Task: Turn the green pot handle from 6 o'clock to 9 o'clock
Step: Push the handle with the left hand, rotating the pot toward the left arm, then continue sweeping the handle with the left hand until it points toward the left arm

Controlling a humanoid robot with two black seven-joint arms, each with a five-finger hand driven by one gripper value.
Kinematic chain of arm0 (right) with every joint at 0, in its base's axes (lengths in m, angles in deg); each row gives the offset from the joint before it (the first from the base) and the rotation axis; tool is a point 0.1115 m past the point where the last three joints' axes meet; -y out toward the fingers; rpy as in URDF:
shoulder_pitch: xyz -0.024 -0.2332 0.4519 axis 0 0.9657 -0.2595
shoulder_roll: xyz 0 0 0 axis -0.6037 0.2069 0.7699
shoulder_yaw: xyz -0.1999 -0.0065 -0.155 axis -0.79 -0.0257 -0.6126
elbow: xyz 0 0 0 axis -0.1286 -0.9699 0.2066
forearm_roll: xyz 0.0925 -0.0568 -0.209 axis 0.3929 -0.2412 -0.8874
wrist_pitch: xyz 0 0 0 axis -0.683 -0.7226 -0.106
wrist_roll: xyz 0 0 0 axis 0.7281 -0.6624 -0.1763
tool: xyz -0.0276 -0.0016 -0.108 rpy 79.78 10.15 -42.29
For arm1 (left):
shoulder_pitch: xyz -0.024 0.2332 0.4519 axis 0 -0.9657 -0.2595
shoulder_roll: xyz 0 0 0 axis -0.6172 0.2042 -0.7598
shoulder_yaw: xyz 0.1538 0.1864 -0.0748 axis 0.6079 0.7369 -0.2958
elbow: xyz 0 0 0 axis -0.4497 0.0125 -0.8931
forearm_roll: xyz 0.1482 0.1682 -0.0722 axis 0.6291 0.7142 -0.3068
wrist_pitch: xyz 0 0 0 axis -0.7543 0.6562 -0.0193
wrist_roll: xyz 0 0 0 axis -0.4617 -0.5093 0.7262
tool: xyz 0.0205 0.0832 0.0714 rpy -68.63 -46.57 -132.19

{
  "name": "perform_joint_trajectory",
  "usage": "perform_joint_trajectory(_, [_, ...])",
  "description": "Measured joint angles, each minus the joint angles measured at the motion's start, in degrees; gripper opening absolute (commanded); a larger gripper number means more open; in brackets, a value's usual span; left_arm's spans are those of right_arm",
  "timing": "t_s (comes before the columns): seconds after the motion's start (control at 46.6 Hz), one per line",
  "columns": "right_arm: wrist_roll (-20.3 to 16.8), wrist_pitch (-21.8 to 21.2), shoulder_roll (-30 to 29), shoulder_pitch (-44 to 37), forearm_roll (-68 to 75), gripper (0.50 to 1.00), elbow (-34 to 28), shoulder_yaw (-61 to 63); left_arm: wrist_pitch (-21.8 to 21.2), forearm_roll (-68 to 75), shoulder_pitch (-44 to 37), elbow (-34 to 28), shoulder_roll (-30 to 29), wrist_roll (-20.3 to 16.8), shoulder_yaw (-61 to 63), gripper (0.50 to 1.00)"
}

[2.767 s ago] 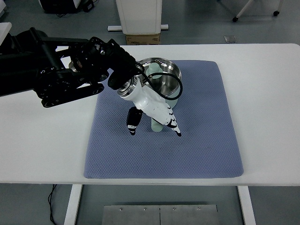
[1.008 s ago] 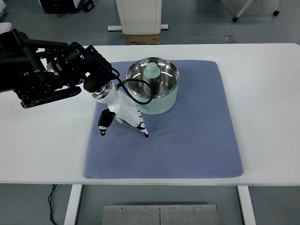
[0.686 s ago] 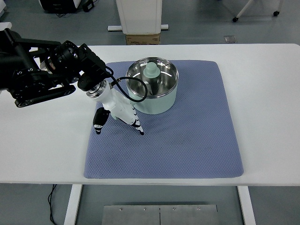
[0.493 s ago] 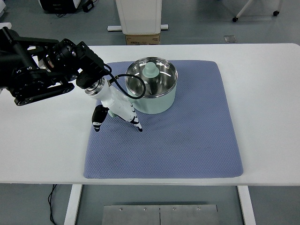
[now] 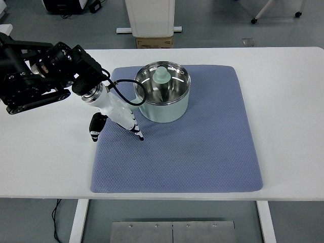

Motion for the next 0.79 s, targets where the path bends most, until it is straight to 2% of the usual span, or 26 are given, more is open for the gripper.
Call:
perform_joint_trajectory(0.515, [0.0, 0.0, 0.0, 0.0, 0.0, 1.000, 0.0, 0.0, -0.4, 0.0, -1.4, -6.9, -0.4, 0.0, 0.1, 1.000])
perform_joint_trajectory(0.794, [0.0, 0.0, 0.0, 0.0, 0.0, 1.000, 0.0, 0.0, -0.8, -0.1, -2.3, -8.4, -0.7, 0.0, 0.3, 1.000])
